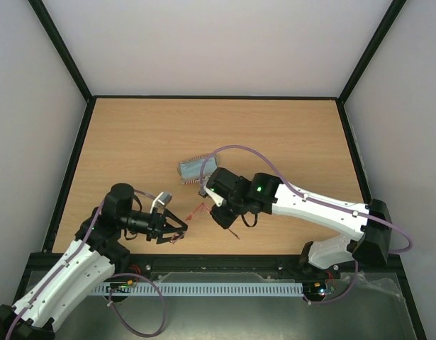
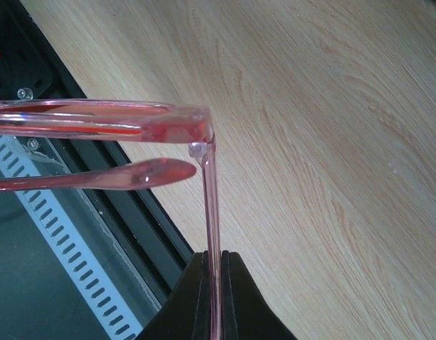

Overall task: Organize the sunglasses
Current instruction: Fold the sunglasses.

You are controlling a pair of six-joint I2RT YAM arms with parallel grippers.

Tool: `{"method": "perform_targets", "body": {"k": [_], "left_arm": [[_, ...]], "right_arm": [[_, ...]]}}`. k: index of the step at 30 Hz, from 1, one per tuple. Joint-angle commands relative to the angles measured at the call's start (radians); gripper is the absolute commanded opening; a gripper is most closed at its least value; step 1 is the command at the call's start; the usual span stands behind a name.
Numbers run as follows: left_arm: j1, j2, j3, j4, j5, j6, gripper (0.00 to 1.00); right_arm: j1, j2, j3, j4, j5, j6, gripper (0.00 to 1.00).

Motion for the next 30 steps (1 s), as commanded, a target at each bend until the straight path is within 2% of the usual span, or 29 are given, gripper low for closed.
{"method": "perform_targets", "body": {"k": [1,4,13,16,18,23,26,29,30], "left_arm": [[-0.01,0.004,-0.012,-0.018,0.02,0.004,0.67],[-0.011,0.004,-0.015,-0.022,0.019,0.007,0.62],[-0.015,0.007,-0.024,-0.026,0.019,0.011,0.36],[-0.016,0.013,-0.021,-0.031,0.017,0.02,0.34],[-0.017,0.018,-0.012,-0.047,0.005,0.037,0.33],[-0.017,0.043,0.031,-0.09,-0.048,0.088,0.3],[-0.017,0.047,0.048,-0.065,-0.096,0.074,0.3],[-0.015,0.056,0.051,0.008,-0.126,0.035,0.3],[-0.016,0.056,0.051,0.033,-0.133,0.018,0.3]], "right_arm": [[0.009,0.011,0.039,-0.018,0.007,-0.025,0.01],[0.009,0.014,0.043,-0.023,0.026,-0.029,0.01],[0.008,0.023,0.051,-0.023,0.051,-0.031,0.01],[0.009,0.025,0.054,-0.019,0.054,-0.028,0.01],[0.008,0.023,0.058,-0.018,0.071,-0.017,0.18],[0.0,-0.041,0.072,-0.015,0.193,0.042,0.5],[-0.053,-0.108,0.063,-0.006,0.23,0.092,0.58],[-0.165,-0.167,0.004,0.012,0.244,0.145,0.58],[-0.207,-0.174,-0.028,0.015,0.243,0.16,0.55]]}}
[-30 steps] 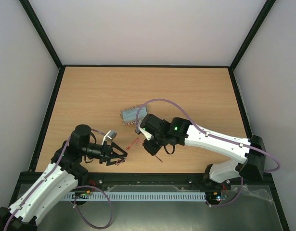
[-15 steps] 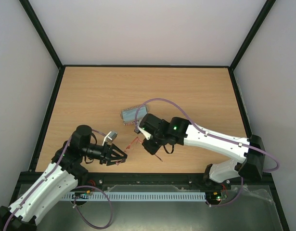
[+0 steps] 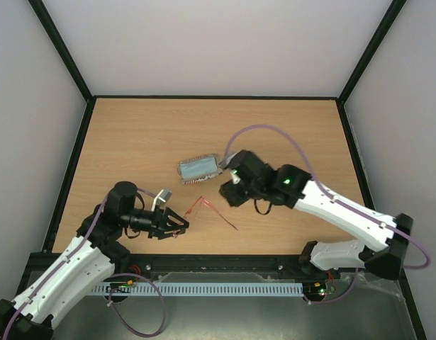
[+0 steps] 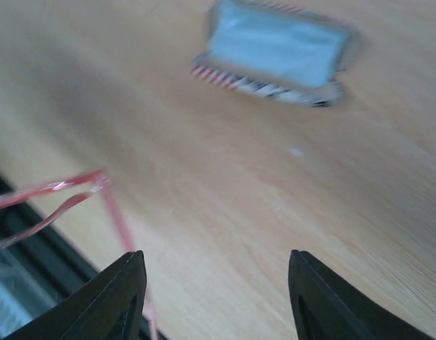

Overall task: Organize the sunglasses
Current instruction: Fold the sunglasses.

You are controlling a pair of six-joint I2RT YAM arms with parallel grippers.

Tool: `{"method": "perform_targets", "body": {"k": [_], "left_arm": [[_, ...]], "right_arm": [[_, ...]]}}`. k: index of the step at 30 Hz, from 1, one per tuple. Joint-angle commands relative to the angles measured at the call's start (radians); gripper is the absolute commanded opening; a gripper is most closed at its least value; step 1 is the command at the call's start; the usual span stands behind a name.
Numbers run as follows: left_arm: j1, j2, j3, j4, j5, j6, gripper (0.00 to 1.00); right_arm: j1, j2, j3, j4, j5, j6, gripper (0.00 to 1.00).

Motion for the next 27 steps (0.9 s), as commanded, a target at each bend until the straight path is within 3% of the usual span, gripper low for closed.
{"method": "perform_targets", "body": {"k": [1,4,11,18,27], "left_arm": [[-0.004,0.011,0.032,0.123,-0.048,-0.063,0.3],[-0.004,0.034,0.043,0.188,-0.074,-0.082,0.3],[-0.005,0.115,0.087,0.304,-0.11,-0.094,0.29],[-0.017,0.192,0.089,0.386,-0.121,-0.084,0.29],[-0.071,0.235,0.06,0.471,-0.151,-0.099,0.29]], "right_arm": [[-0.155,-0.069,-0.091,0.003,0.051,0.095,0.5],[-0.2,-0.043,-0.163,0.033,0.02,0.129,0.38],[-0.199,0.029,-0.202,0.124,-0.134,0.162,0.28],[-0.107,0.015,-0.16,0.157,-0.144,0.166,0.29],[0.004,0.108,-0.089,0.201,-0.117,0.201,0.28]]}}
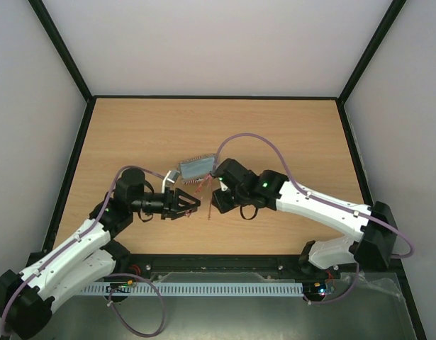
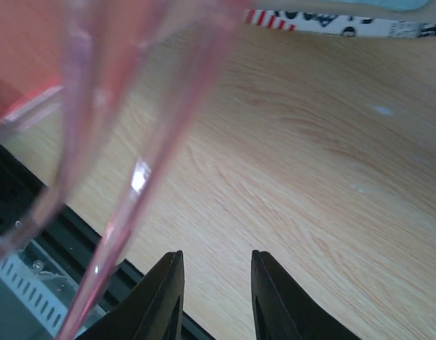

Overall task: Organize the sunglasses
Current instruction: Fold the sunglasses.

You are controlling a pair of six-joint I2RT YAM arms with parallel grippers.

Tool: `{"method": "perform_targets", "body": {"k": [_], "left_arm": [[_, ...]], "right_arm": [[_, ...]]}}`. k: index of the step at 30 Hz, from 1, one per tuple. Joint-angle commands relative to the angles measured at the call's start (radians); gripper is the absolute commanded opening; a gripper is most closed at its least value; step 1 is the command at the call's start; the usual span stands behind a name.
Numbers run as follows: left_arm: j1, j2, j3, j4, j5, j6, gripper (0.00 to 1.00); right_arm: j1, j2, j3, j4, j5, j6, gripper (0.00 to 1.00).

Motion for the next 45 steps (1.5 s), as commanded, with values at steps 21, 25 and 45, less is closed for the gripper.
{"method": "perform_targets", "body": {"k": [21,25,45], "left_arm": [[-0.054,0.03,-0.018,0.296,-0.13,-0.024,0.28],[-0.051,0.005,-0.094,0.555,-0.182,-0.124,0.28],[-0.244,-0.047,-0.285,1.021,-0.497,-0.3,0.28]], "right_arm": [[-0.158,-0.31,-0.185,0.1,-0.063,0.168,0.53],[-0.314,-0.51,-0.319,0.297,-0.324,0.246,0.54],[-0.383,-0.464,-0.579,1.293,-0.689,0.782,0.56]]}}
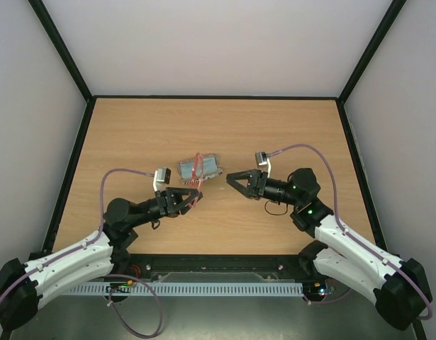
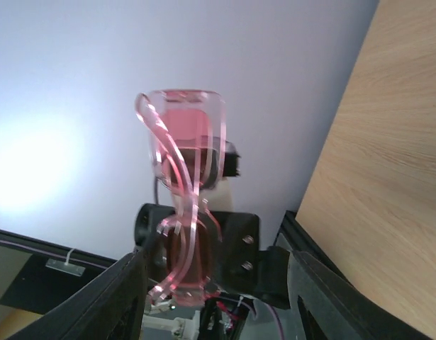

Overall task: Organize the sunglasses
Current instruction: Fold the sunglasses.

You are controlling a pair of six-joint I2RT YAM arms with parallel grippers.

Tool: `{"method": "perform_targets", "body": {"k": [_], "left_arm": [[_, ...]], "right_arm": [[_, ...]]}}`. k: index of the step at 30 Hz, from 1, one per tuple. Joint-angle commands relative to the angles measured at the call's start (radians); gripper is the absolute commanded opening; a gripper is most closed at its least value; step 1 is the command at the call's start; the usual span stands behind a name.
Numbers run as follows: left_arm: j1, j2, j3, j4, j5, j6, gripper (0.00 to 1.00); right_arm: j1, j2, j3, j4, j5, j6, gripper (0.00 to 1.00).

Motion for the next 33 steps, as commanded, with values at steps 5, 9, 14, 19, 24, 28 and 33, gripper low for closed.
{"method": "perform_targets", "body": {"k": [5,9,14,19,24,28,33], "left_arm": [[-0.033,0.042,-0.027,0.161,-0.06,-0.016,0.28],[-0.034,0.055,-0.026,0.172,-0.058,-0.018,0.28],[-0.033,0.061,-0.033,0.185,-0.056,-0.019,0.28],[-0.035,0.064,-0.043,0.192,-0.055,-0.022,0.28],[-0.036,0.072,-0.044,0.197,-0.048,-0.023,0.28],[-0.037,0.07,-0.049,0.199,-0.052,-0.026,0.28],[-0.036,0.072,-0.051,0.204,-0.053,-0.026,0.28]], "right_arm": [[0.1,0.106,0.18,-0.081,0.008,-0.088,0.56],[0.152,0.164,0.21,-0.122,0.042,-0.102,0.56],[0.184,0.206,0.222,-0.119,0.053,-0.1,0.53],[0.203,0.238,0.242,-0.106,0.051,-0.103,0.52],[0.213,0.263,0.261,-0.091,0.046,-0.1,0.52],[0.225,0.277,0.274,-0.092,0.042,-0.103,0.5],[0.245,0.288,0.27,-0.103,0.05,-0.109,0.45]]}}
